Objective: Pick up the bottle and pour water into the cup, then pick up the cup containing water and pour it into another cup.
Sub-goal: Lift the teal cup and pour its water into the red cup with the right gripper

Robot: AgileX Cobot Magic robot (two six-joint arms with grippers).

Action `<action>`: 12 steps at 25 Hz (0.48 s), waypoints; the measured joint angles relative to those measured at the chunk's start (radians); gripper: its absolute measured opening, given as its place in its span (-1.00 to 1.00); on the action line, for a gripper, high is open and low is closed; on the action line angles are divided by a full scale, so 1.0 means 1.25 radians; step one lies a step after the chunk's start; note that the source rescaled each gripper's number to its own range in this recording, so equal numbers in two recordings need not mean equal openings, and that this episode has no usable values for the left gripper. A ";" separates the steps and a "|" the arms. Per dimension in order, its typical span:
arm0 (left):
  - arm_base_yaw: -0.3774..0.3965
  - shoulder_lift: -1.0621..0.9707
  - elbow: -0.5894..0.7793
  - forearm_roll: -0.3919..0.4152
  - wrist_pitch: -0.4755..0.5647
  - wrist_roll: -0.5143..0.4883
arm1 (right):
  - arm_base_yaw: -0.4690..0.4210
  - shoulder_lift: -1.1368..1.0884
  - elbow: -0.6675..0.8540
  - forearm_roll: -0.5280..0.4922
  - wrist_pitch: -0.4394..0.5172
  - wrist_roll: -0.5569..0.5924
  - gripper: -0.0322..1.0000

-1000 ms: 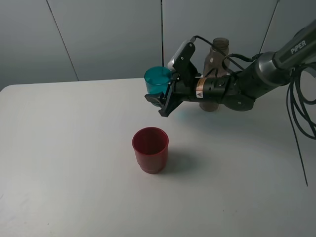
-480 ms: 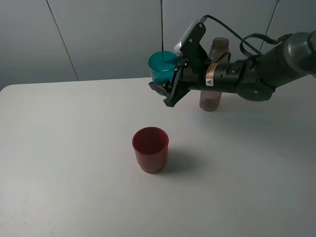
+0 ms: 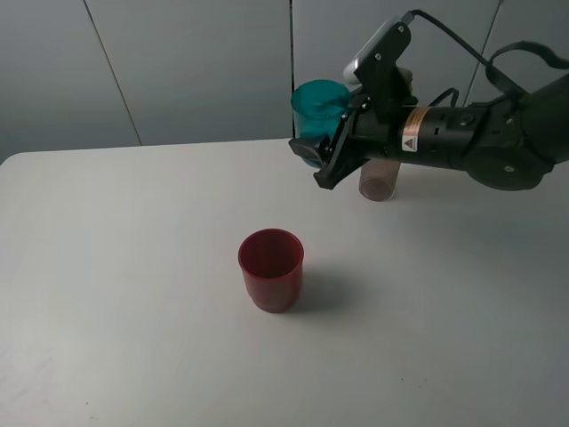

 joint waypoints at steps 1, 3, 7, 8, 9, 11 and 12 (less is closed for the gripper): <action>0.000 0.000 0.000 0.000 0.000 0.000 | 0.000 -0.014 0.012 0.009 0.004 -0.002 -0.74; 0.000 0.000 0.000 0.000 0.000 0.000 | 0.000 -0.036 0.040 0.020 0.021 -0.003 -0.74; 0.000 0.000 0.000 0.000 0.000 0.000 | 0.000 -0.067 0.095 0.027 0.046 -0.015 -0.74; 0.000 0.000 0.000 0.000 0.000 0.000 | 0.000 -0.071 0.107 0.027 0.046 -0.017 -0.74; 0.000 0.000 0.000 0.000 0.000 0.000 | 0.000 -0.074 0.113 0.027 0.048 -0.017 -0.74; 0.000 0.000 0.000 0.000 0.000 0.000 | 0.000 -0.074 0.120 0.027 0.049 -0.020 -0.74; 0.000 0.000 0.000 0.000 0.000 0.000 | 0.000 -0.074 0.122 0.024 0.053 -0.022 -0.74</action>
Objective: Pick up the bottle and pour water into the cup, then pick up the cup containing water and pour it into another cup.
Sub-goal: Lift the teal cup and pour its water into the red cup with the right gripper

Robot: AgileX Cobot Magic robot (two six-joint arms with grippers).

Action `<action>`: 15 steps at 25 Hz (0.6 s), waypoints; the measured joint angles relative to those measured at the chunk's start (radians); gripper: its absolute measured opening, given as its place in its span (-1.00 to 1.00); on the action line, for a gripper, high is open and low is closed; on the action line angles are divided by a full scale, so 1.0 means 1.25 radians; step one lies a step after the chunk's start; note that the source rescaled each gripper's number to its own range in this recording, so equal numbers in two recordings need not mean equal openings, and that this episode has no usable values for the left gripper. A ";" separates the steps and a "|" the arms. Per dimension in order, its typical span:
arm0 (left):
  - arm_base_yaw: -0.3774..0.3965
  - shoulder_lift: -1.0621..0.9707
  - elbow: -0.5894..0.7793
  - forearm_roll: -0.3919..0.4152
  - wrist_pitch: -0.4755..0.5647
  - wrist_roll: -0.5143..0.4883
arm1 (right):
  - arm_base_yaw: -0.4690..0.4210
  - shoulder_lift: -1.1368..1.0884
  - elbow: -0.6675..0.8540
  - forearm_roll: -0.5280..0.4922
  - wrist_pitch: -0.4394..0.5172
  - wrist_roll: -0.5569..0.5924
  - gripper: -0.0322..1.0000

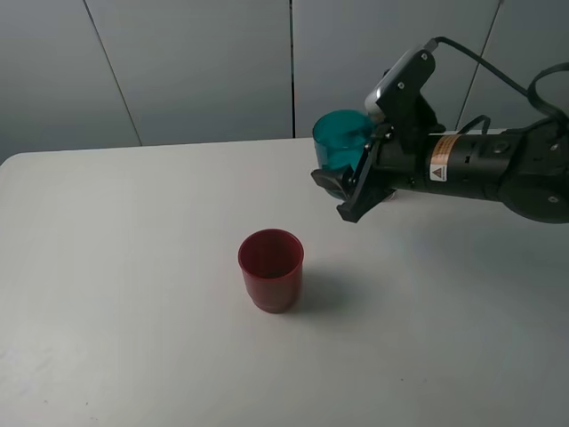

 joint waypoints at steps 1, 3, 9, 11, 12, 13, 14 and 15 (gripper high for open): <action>0.000 0.000 0.000 0.000 0.000 0.000 | 0.000 0.000 0.000 0.000 0.006 -0.005 -0.74; 0.000 0.000 0.000 0.000 0.000 0.000 | 0.000 0.000 0.000 0.000 0.013 -0.024 -0.74; 0.000 0.000 0.000 0.000 0.000 0.000 | 0.024 0.000 0.000 0.004 0.023 -0.114 -0.74; 0.000 0.000 0.000 0.000 0.000 0.000 | 0.041 0.000 0.000 0.020 0.035 -0.172 -0.74; 0.000 0.000 0.000 0.000 0.000 0.000 | 0.047 0.000 0.000 0.029 0.039 -0.194 -0.74; 0.000 0.000 0.000 0.000 0.000 0.000 | 0.053 0.000 0.000 0.036 0.041 -0.213 -0.74; 0.000 0.000 0.000 0.000 0.000 0.000 | 0.060 0.000 0.000 0.045 0.046 -0.236 -0.74; 0.000 0.000 0.000 0.000 0.000 0.000 | 0.064 0.000 0.000 0.050 0.049 -0.252 -0.74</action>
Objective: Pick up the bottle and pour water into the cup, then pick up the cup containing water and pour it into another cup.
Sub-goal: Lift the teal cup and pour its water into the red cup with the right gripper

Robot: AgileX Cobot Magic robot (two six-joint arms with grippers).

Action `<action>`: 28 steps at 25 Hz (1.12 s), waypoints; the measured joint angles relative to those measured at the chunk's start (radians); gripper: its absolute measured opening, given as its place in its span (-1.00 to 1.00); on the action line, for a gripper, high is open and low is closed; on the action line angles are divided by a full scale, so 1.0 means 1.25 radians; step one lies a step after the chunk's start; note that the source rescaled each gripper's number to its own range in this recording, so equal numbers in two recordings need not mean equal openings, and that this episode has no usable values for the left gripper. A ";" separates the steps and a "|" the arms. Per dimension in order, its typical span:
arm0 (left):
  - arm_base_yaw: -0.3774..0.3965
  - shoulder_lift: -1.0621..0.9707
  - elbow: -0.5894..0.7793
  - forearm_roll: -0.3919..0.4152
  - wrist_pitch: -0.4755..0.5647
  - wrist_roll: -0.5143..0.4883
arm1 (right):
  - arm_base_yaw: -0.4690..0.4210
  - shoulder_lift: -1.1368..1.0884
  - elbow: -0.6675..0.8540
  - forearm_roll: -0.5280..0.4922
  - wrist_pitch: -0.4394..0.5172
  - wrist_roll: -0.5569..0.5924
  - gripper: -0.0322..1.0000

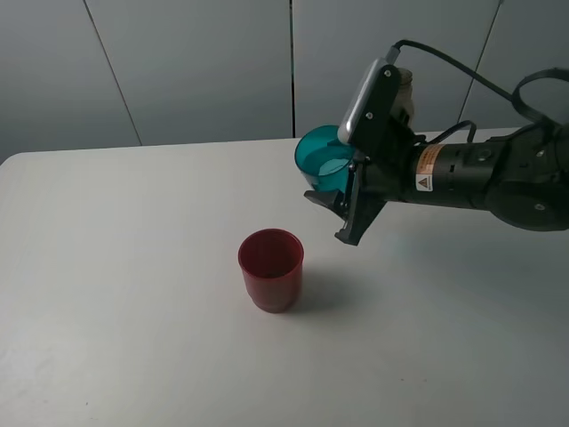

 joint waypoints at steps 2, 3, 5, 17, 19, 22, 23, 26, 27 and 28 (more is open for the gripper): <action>0.000 0.000 0.000 0.000 0.000 0.000 | 0.013 0.000 0.000 0.015 0.009 -0.035 -0.74; 0.000 0.000 0.000 0.000 0.000 0.000 | 0.020 0.000 0.000 0.028 0.014 -0.054 -0.74; 0.000 0.000 0.000 0.000 0.000 0.000 | 0.035 0.000 0.000 0.055 0.023 -0.106 -0.74; 0.000 0.000 0.000 0.000 0.000 0.000 | 0.070 0.000 0.000 0.143 0.027 -0.317 -0.74; 0.000 0.000 0.000 0.000 0.000 0.000 | 0.070 0.000 0.000 0.154 0.027 -0.345 -0.74; 0.000 0.000 0.000 0.000 0.000 0.000 | 0.070 0.000 0.000 0.161 0.027 -0.371 -0.74; 0.000 0.000 0.000 0.000 0.000 0.000 | 0.072 0.000 0.000 0.164 0.027 -0.385 -0.74; 0.000 0.000 0.000 0.000 0.000 0.000 | 0.086 0.000 0.000 0.184 0.027 -0.424 -0.74; 0.000 0.000 0.000 0.000 0.000 0.000 | 0.088 0.000 0.000 0.186 0.027 -0.431 -0.74; 0.000 0.000 0.000 0.000 0.000 0.000 | 0.092 0.000 0.000 0.187 0.027 -0.440 -0.74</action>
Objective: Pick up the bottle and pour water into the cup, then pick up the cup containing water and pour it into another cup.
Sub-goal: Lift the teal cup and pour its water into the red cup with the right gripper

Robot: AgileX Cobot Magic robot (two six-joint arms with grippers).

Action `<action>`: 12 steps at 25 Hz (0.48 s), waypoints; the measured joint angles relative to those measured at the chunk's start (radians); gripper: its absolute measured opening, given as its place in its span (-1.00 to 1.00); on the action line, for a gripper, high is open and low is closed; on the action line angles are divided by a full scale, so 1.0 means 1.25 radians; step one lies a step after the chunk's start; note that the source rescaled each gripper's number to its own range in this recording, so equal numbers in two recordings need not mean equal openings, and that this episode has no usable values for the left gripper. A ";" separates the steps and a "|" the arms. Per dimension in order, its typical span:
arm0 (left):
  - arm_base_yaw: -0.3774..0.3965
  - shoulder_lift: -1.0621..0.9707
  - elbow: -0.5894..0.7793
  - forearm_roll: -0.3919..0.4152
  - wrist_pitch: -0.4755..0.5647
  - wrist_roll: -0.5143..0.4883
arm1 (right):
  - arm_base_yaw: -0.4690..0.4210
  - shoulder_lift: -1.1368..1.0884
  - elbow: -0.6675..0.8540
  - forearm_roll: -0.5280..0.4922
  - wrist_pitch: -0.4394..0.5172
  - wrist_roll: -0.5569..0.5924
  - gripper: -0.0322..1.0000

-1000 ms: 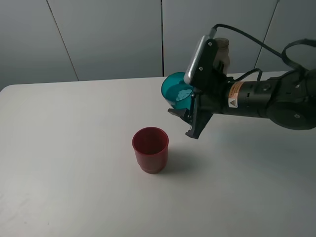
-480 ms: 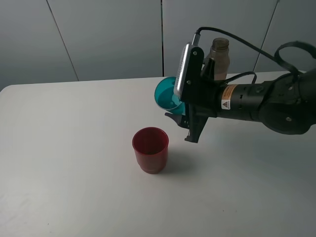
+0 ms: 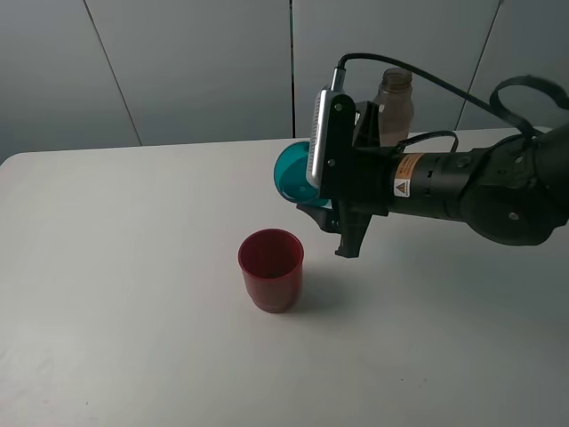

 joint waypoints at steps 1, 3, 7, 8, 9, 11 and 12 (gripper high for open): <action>0.000 0.000 0.000 0.000 0.000 0.000 | 0.000 0.000 0.000 0.000 0.000 -0.005 -0.74; 0.000 0.000 0.000 0.000 0.000 0.000 | 0.002 0.000 0.000 0.004 0.000 -0.018 -0.74; 0.000 0.000 0.000 0.000 0.000 0.000 | 0.005 0.000 0.000 0.017 0.000 -0.060 -0.74; 0.000 0.000 0.000 0.000 0.000 0.000 | 0.007 0.000 0.000 0.018 0.000 -0.066 -0.74; 0.000 0.000 0.000 0.000 0.000 0.000 | 0.007 0.000 0.000 0.019 0.000 -0.071 -0.74; 0.000 0.000 0.000 0.000 0.000 0.000 | 0.008 0.000 0.000 0.023 0.000 -0.090 -0.74; 0.000 0.000 0.000 0.000 0.000 0.000 | 0.009 0.000 0.000 0.026 0.000 -0.099 -0.74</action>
